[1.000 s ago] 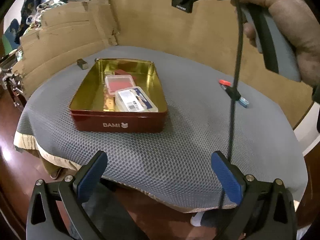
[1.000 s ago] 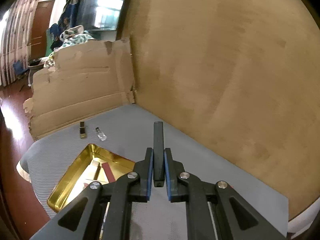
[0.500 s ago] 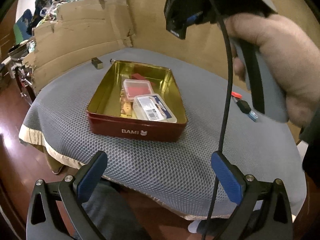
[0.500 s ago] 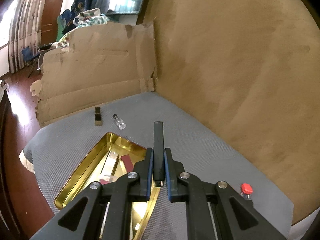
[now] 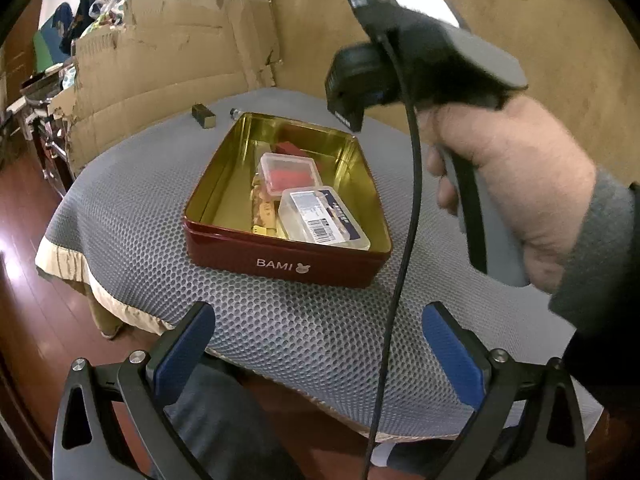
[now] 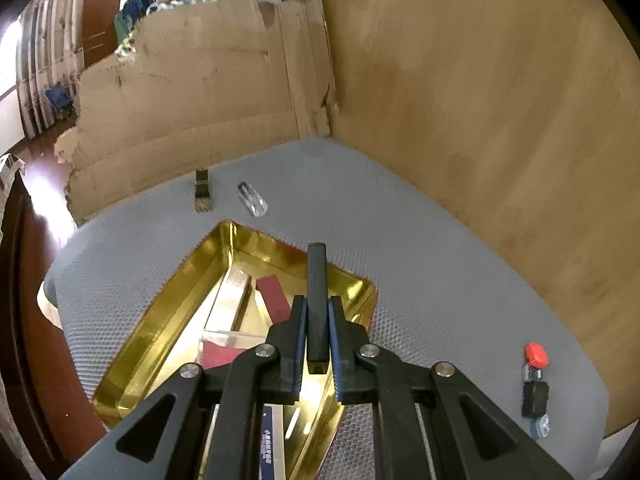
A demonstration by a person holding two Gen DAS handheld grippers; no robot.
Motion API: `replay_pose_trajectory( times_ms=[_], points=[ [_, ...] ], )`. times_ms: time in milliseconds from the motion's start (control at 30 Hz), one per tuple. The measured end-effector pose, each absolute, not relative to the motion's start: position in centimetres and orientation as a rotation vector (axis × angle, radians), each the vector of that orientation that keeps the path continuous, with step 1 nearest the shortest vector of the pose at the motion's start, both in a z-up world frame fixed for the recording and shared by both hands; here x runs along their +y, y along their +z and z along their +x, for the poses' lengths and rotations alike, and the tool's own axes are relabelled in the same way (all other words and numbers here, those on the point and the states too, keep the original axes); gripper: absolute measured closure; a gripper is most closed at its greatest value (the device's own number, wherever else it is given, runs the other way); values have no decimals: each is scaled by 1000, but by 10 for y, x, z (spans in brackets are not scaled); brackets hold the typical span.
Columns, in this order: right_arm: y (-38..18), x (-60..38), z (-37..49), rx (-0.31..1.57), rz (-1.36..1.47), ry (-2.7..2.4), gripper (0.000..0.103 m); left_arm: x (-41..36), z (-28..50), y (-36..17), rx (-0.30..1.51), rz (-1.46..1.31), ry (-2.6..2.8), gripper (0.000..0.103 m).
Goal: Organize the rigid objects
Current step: 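Open the right gripper and release the USB stick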
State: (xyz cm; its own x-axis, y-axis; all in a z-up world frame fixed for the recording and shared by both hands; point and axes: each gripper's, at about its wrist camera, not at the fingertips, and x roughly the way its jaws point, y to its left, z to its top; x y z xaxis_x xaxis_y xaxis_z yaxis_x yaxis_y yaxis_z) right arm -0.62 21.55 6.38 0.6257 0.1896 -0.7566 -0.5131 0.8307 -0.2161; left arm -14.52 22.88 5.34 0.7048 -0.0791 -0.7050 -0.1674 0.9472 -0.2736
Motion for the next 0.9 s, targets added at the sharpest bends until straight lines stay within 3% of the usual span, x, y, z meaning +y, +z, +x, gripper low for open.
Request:
replay_pose_trajectory(
  times_ms=[500, 533, 567, 633, 900],
  points=[
    [11, 209, 21, 924, -395, 404, 91, 236, -135, 44, 828, -359, 64, 0],
    [9, 207, 23, 940, -376, 414, 81, 235, -135, 43, 833, -357, 62, 0],
    [11, 204, 22, 931, -372, 410, 60, 234, -135, 43, 836, -353, 60, 0],
    [22, 191, 16, 879, -326, 411, 40, 231, -134, 43, 836, -340, 49, 0],
    [61, 76, -34, 765, -203, 303, 40, 212, -145, 58, 750, -260, 17, 0]
  ],
)
